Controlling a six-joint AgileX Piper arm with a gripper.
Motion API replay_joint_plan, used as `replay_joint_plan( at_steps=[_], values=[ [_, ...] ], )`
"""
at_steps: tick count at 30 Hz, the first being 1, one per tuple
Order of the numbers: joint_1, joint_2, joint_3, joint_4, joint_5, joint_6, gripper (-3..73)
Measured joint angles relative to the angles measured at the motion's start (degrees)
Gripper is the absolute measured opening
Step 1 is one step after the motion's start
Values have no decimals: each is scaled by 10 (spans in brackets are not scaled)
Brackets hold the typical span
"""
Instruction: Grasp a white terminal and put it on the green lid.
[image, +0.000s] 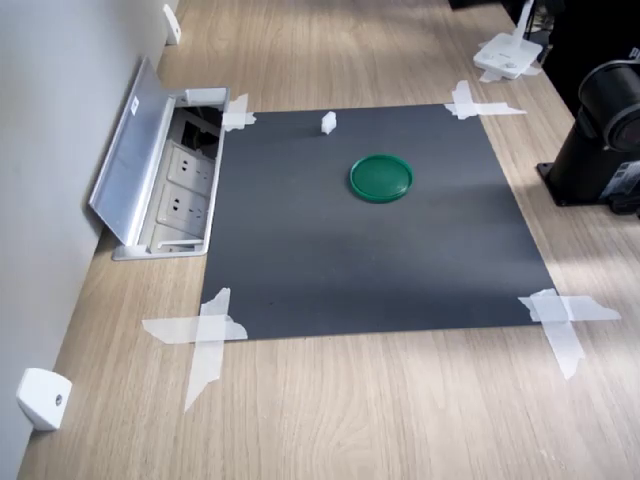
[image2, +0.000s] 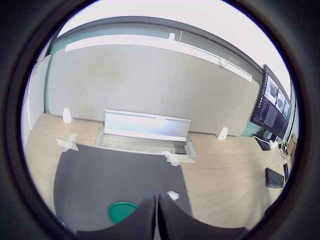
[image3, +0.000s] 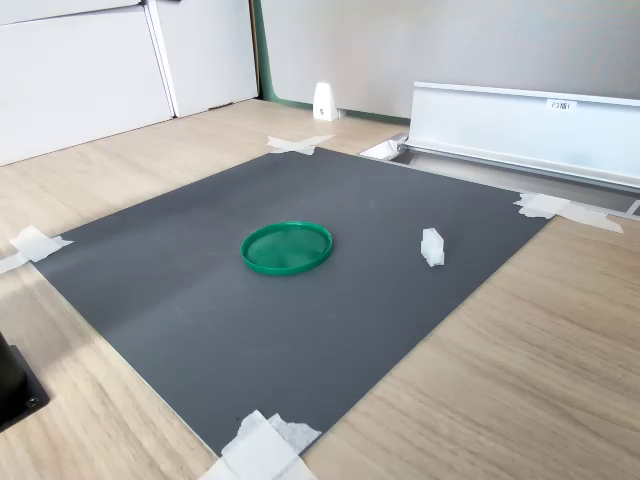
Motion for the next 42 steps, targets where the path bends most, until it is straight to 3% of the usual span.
replay_joint_plan(
  at_steps=[8, 17, 24, 33, 36, 42],
  values=[
    [0, 141, -103, -42, 134, -53, -8],
    [-7, 241, -114, -38, 152, -236, -8],
    [-125, 285, -115, 54, 115, -385, -8],
    [-303, 372, -178, 223, 149, -732, -7],
    [-323, 417, -230, 231, 196, -769, 8],
    [-323, 499, -317, 212, 254, -752, 114]
  ],
)
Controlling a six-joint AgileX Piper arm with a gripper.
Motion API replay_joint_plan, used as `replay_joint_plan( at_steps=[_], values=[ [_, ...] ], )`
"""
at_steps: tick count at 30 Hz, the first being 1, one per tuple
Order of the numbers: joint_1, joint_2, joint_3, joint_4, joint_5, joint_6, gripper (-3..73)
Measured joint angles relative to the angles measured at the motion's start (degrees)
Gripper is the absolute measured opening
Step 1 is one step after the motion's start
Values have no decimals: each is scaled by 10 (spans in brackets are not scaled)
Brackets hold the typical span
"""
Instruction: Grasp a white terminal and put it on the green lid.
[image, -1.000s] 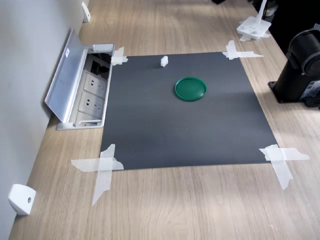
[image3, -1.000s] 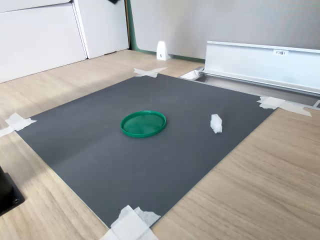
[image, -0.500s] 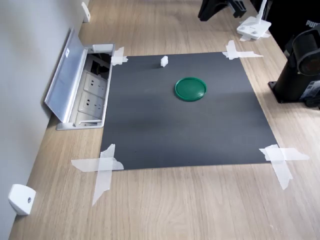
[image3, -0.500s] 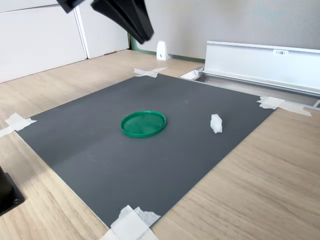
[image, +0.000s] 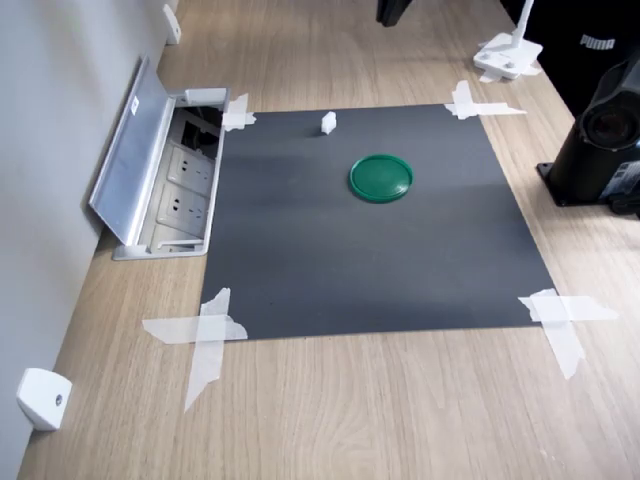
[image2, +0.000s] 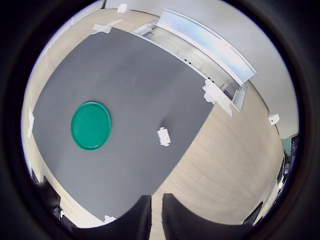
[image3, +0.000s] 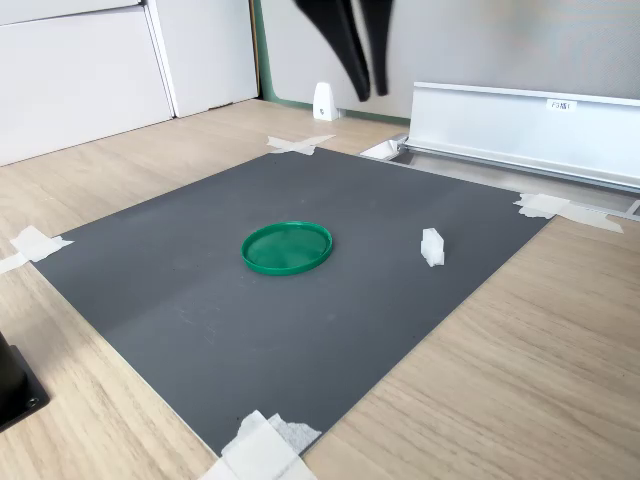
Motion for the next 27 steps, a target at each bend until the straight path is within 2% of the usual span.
replay_joint_plan(
  at_steps=[3, 9, 12, 15, 19, 24, 27],
  values=[
    [0, 24, -25, -1, 0, -2, 224],
    [0, 54, -35, 5, -30, -18, 502],
    [9, 68, -36, -2, -58, -19, 591],
    [31, 76, -40, -4, -79, -18, 631],
    [67, 85, -45, -5, -75, -9, 638],
    [110, 108, -45, -37, -76, -8, 638],
    [117, 125, -45, -45, -81, -11, 638]
  ],
)
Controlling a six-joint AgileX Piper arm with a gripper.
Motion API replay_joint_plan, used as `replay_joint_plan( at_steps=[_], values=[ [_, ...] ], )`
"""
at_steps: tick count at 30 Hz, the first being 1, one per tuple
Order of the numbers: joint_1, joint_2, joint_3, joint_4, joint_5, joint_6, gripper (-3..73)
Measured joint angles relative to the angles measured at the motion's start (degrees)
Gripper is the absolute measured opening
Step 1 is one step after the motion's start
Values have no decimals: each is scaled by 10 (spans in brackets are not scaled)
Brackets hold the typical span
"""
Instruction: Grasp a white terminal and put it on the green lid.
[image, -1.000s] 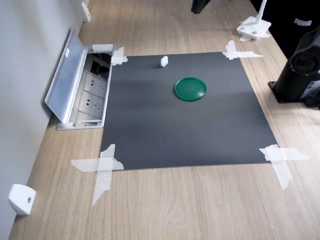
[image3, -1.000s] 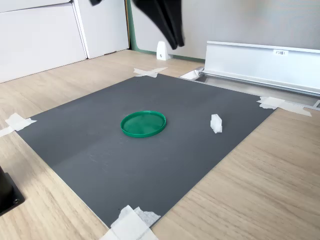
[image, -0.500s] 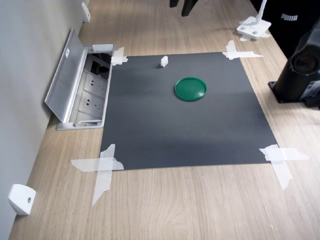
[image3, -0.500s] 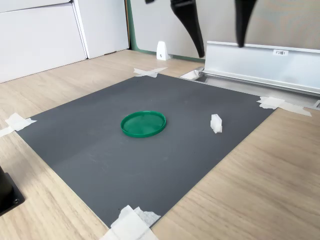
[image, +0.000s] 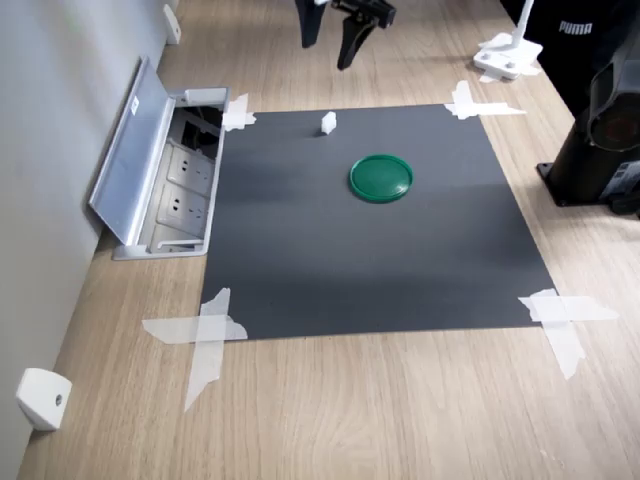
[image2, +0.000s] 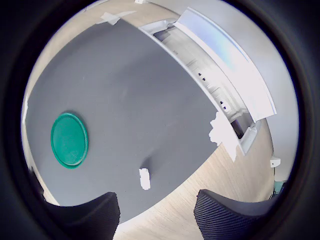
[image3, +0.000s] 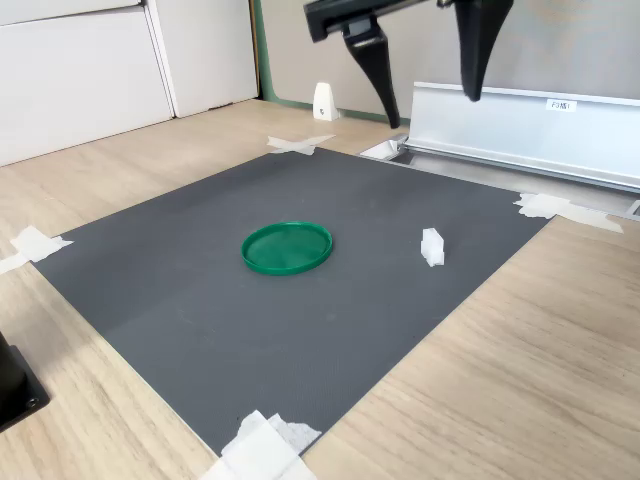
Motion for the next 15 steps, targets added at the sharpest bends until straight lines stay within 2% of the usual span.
replay_joint_plan(
  at_steps=[5, 15],
  values=[
    [0, 26, 8, -13, -22, -7, 639],
    [0, 37, 98, -21, -112, -24, 639]
  ],
)
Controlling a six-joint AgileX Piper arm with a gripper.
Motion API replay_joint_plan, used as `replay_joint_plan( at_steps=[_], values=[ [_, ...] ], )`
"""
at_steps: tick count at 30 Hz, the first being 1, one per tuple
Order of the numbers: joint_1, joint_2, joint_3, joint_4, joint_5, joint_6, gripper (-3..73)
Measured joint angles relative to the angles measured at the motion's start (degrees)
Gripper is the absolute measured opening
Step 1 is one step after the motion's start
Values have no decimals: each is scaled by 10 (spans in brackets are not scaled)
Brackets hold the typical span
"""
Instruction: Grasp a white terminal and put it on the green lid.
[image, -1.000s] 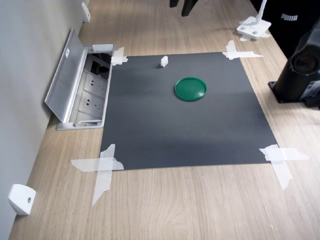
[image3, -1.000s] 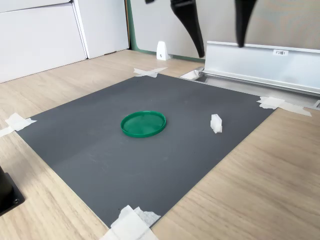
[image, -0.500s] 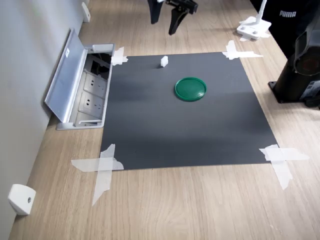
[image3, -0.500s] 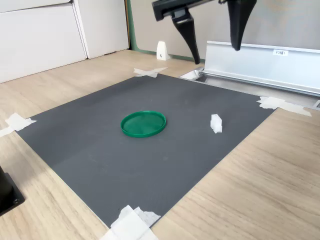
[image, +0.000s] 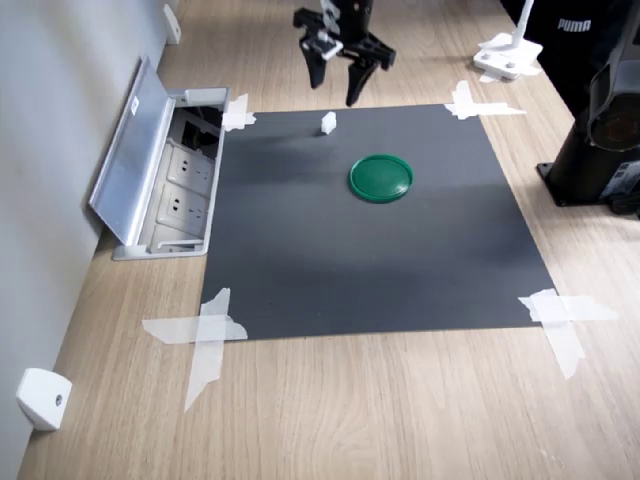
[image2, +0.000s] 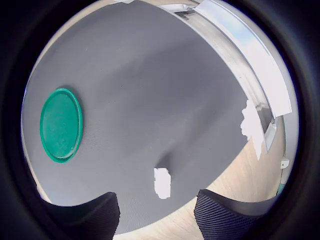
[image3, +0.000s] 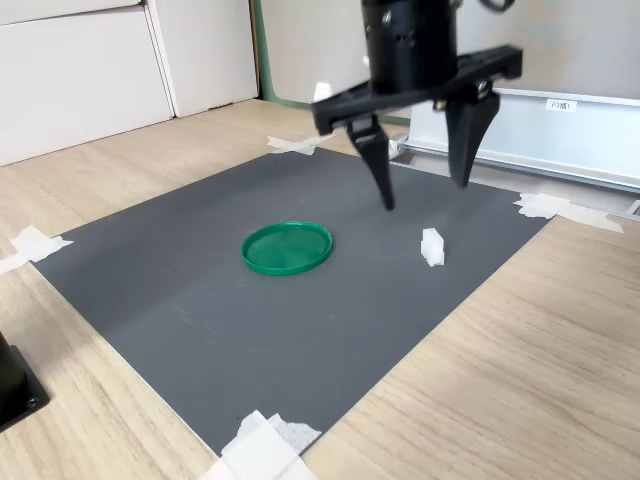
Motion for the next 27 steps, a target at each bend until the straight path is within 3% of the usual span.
replay_joint_plan(
  at_steps=[6, 22, 25, 27],
  values=[
    [0, 24, 3, -6, -36, 4, 637],
    [0, 78, 3, -7, -49, 17, 634],
    [0, 80, 3, -7, -51, 17, 603],
    [0, 81, 3, -7, -47, 17, 544]
  ],
)
